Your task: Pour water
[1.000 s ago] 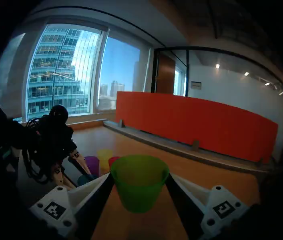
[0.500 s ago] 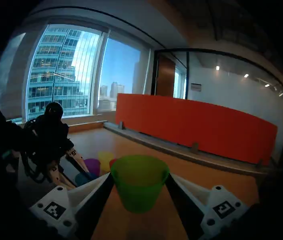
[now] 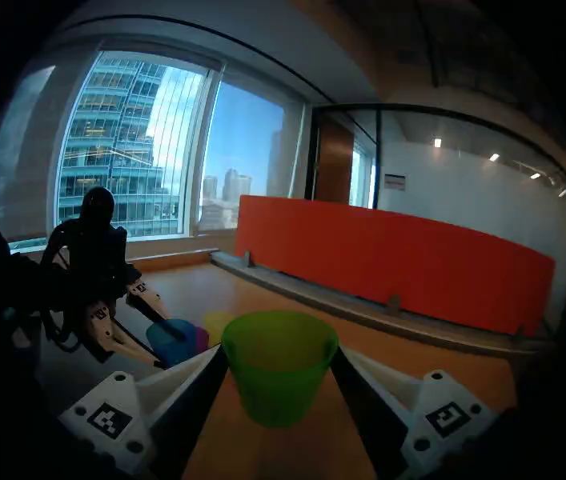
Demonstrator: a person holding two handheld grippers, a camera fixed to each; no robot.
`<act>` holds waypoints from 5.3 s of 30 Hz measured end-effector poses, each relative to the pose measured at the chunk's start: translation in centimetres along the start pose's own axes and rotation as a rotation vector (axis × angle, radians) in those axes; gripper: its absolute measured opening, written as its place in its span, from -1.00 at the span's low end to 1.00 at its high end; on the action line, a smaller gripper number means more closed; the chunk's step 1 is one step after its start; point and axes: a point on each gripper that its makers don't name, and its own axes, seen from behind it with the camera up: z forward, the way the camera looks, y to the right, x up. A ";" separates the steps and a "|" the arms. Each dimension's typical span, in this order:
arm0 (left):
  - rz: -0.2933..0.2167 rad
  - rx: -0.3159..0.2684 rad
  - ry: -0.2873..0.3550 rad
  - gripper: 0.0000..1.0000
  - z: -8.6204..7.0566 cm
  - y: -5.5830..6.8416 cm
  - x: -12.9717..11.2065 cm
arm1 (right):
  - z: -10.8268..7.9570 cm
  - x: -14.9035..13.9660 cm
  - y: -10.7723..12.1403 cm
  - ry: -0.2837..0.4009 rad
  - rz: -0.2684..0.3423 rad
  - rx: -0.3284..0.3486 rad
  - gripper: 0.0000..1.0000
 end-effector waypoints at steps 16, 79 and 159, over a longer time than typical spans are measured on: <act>-0.030 0.070 0.164 0.60 -4.2 -1.4 4.7 | 0.1 1.1 -1.6 0.020 0.006 0.020 0.84; 0.102 0.221 0.309 0.62 -11.6 -4.1 12.1 | 3.1 1.9 -8.2 0.078 0.047 0.175 0.82; 0.713 0.473 0.303 0.61 -15.7 -5.7 19.5 | 8.4 0.7 -19.2 0.084 0.067 0.436 0.81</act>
